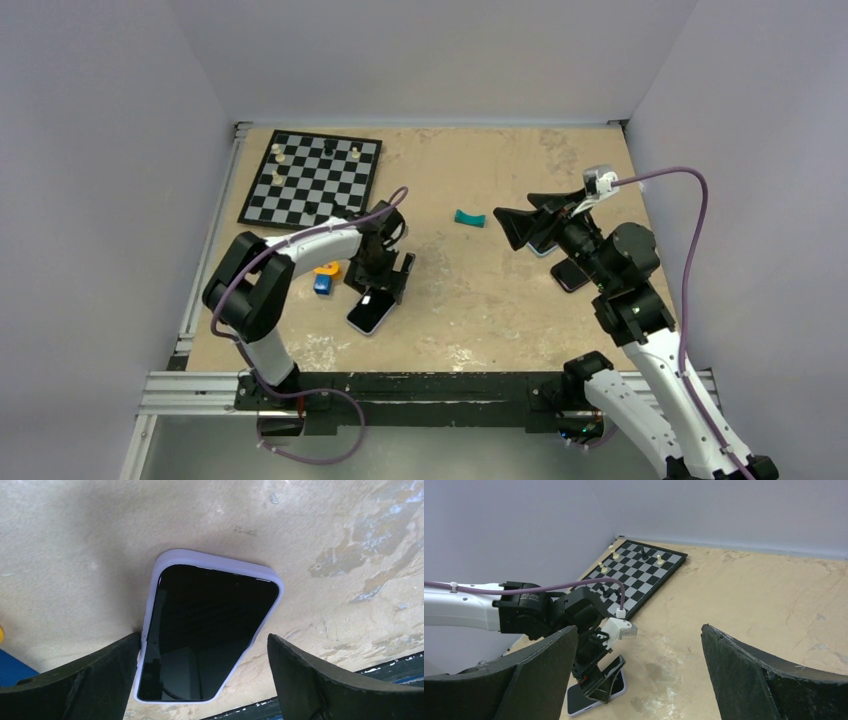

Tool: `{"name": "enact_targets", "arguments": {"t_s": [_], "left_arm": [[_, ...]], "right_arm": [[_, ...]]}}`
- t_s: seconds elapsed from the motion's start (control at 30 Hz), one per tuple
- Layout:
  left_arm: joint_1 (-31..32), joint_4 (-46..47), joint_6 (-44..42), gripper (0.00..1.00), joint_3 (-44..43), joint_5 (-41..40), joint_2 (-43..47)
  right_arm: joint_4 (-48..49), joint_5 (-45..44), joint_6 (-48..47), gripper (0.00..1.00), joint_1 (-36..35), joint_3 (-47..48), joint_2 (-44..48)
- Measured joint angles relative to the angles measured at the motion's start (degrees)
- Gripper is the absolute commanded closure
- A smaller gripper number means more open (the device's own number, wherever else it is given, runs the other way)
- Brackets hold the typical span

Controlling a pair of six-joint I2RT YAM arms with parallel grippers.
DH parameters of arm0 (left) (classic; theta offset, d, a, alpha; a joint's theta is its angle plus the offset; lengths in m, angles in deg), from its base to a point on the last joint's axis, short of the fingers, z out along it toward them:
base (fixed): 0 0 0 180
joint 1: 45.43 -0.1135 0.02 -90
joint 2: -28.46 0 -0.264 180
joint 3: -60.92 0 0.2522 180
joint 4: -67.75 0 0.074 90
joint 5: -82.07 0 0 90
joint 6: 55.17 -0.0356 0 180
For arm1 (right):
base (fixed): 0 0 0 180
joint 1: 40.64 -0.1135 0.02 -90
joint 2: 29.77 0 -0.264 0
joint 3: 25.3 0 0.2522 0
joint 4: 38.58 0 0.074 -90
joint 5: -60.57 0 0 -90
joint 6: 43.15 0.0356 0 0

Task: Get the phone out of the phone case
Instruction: Pick up the phone at the center of the board.

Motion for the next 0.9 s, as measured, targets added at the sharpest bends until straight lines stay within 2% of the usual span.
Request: {"name": "enact_targets", "arguments": {"t_s": [0.2, 0.33, 0.4, 0.5, 0.57, 0.63, 0.73, 0.8, 0.87, 0.9], "left_arm": [[3.98, -2.58, 1.09, 0.00, -3.63, -3.30, -3.58], [6.54, -4.59, 2.75, 0.09, -5.99, -7.80, -6.08], [7.30, -5.03, 3.61, 0.14, -6.40, -9.05, -6.51], [8.07, -6.25, 4.42, 0.34, -7.65, -9.81, -7.41], [8.52, -6.47, 4.87, 0.40, -7.93, -9.81, -7.65], [8.61, -6.16, 5.40, 0.38, -7.78, -9.18, -7.67], [8.37, -5.62, 6.01, 0.25, -7.19, -8.04, -7.52], [8.39, -5.29, 6.12, 0.20, -6.91, -8.04, -7.32], [8.39, -5.25, 6.27, 0.23, -6.88, -8.00, -7.30], [8.39, -5.20, 6.32, 0.34, -6.88, -7.96, -7.32]], "right_arm": [[0.50, -0.02, 0.42, 0.08, 0.00, -0.87, -0.13], [0.48, -0.46, 1.11, 0.09, 0.00, -0.90, -1.66], [0.37, -1.55, 1.75, 0.09, 0.00, -0.90, -2.89], [0.02, -2.32, 2.14, 0.08, 0.00, -1.33, -4.72], [-0.59, -3.02, 2.10, 0.08, 0.00, -2.43, -5.75], [-1.68, -3.52, 1.84, 0.08, 0.00, -3.54, -6.40], [-3.43, -4.61, 0.90, 0.08, 0.00, -4.02, -7.04], [-4.07, -5.01, 0.15, 0.07, 0.00, -4.02, -7.21], [-4.44, -5.05, -0.74, 0.08, 0.00, -4.02, -7.58], [-4.63, -5.05, -1.07, 0.08, 0.00, -4.02, -7.96]]}}
